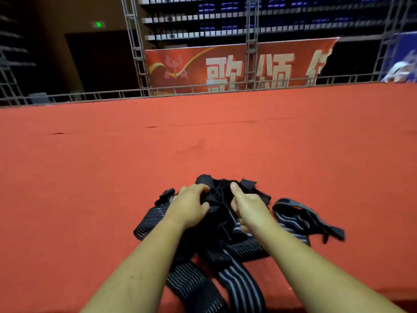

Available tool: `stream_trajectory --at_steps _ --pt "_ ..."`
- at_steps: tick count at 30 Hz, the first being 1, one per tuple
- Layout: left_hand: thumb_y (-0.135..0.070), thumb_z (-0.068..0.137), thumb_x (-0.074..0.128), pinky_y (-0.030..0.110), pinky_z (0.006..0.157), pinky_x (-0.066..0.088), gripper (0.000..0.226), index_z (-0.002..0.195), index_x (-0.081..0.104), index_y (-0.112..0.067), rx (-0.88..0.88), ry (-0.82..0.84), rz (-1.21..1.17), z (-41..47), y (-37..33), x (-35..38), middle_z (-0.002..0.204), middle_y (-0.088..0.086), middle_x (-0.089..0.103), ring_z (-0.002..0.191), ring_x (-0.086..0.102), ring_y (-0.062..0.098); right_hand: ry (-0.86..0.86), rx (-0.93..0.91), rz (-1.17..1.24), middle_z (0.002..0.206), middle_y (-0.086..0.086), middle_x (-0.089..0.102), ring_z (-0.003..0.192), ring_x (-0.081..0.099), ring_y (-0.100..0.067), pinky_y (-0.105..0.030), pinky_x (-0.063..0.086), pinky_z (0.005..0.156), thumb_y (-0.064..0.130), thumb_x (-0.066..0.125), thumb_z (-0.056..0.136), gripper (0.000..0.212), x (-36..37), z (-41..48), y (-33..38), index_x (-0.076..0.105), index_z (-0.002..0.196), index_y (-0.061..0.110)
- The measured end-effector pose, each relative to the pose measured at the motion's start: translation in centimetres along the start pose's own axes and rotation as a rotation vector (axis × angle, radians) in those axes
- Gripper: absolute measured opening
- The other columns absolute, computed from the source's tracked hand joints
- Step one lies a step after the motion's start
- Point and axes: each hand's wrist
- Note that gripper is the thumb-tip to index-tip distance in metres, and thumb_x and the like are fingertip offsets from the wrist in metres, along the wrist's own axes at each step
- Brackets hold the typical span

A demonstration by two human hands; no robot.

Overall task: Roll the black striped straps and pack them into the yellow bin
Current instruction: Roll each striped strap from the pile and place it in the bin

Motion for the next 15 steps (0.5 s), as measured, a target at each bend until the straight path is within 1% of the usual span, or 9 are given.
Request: stream_trajectory --at_steps 2,3,5,6,8,10,12,14,15 --pt "-0.030 0.094 0.061 0.046 0.110 0.042 0.048 0.142 0.055 -0.031 -0.027 -0.017 0.063 0.4 0.3 0.4 0.141 -0.005 0.058 0.132 0.046 0.025 0.044 0.010 -0.099 0.045 0.009 0.031 0.042 0.031 -0.015 -0.024 0.030 0.046 0.060 0.048 0.101 0.059 0.1 0.7 -0.9 0.053 0.061 0.017" --pt "-0.028 0.094 0.061 0.046 0.110 0.042 0.045 0.140 0.058 -0.031 -0.038 -0.038 0.070 0.4 0.7 0.7 0.137 -0.002 0.059 0.130 0.047 0.027 0.061 0.022 -0.147 0.046 0.007 0.033 0.042 0.033 -0.015 -0.024 0.031 0.045 0.059 0.049 0.101 0.058 0.1 0.9 -1.3 0.056 0.063 0.017" --pt "-0.024 0.094 0.061 0.043 0.104 0.045 0.035 0.127 0.068 -0.031 -0.058 -0.109 0.042 0.5 1.2 0.9 0.121 0.000 0.065 0.118 0.054 0.028 0.101 0.013 -0.137 0.054 0.002 0.040 0.043 0.037 -0.016 -0.024 0.034 0.044 0.055 0.051 0.102 0.050 0.1 1.1 -2.0 0.061 0.070 0.017" --pt "-0.025 0.093 0.061 0.043 0.099 0.046 0.029 0.119 0.072 -0.031 -0.055 -0.150 0.023 0.4 1.2 1.1 0.112 -0.001 0.068 0.112 0.056 0.028 0.114 0.008 -0.118 0.060 -0.001 0.047 0.044 0.042 -0.016 -0.025 0.037 0.044 0.052 0.053 0.103 0.045 0.2 1.1 -2.2 0.063 0.078 0.015" --pt "-0.027 0.093 0.059 0.042 0.094 0.048 0.020 0.108 0.071 -0.031 -0.027 -0.227 -0.042 0.0 0.8 1.1 0.105 -0.005 0.071 0.104 0.059 0.025 0.157 0.050 -0.012 0.080 -0.007 0.064 0.055 0.059 -0.019 -0.028 0.046 0.046 0.052 0.055 0.103 0.041 0.4 0.7 -2.3 0.064 0.101 0.012" --pt "-0.027 0.093 0.060 0.041 0.088 0.051 0.011 0.103 0.066 -0.029 -0.010 -0.254 -0.150 -0.9 -0.1 1.1 0.099 -0.009 0.073 0.098 0.063 0.021 0.208 0.126 0.100 0.104 -0.013 0.072 0.079 0.074 -0.023 -0.034 0.058 0.056 0.058 0.056 0.100 0.046 0.9 0.4 -2.4 0.060 0.116 0.015" --pt "-0.024 0.095 0.060 0.038 0.085 0.051 0.009 0.102 0.061 -0.027 0.030 -0.247 -0.242 -2.2 -1.2 1.3 0.098 -0.010 0.072 0.095 0.065 0.018 0.234 0.156 0.191 0.118 -0.015 0.071 0.098 0.075 -0.027 -0.038 0.064 0.071 0.062 0.056 0.099 0.042 1.4 0.2 -2.8 0.060 0.114 0.023" --pt "-0.021 0.096 0.058 0.035 0.084 0.050 0.009 0.102 0.057 -0.028 0.050 -0.204 -0.304 -3.4 -1.9 1.6 0.099 -0.011 0.070 0.095 0.064 0.014 0.232 0.153 0.234 0.127 -0.014 0.067 0.104 0.072 -0.027 -0.042 0.063 0.082 0.057 0.057 0.100 0.033 1.7 -0.1 -3.3 0.064 0.112 0.027" --pt "-0.020 0.096 0.058 0.033 0.083 0.049 0.010 0.101 0.056 -0.028 0.046 -0.186 -0.331 -3.8 -2.1 1.7 0.100 -0.012 0.069 0.094 0.063 0.013 0.240 0.157 0.237 0.131 -0.012 0.065 0.106 0.070 -0.026 -0.044 0.062 0.086 0.055 0.058 0.100 0.034 1.8 -0.2 -3.6 0.065 0.119 0.028"
Point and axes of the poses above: each hand's wrist, its own z-axis towards the middle knuckle, its own x-axis out of the palm, y = z × x
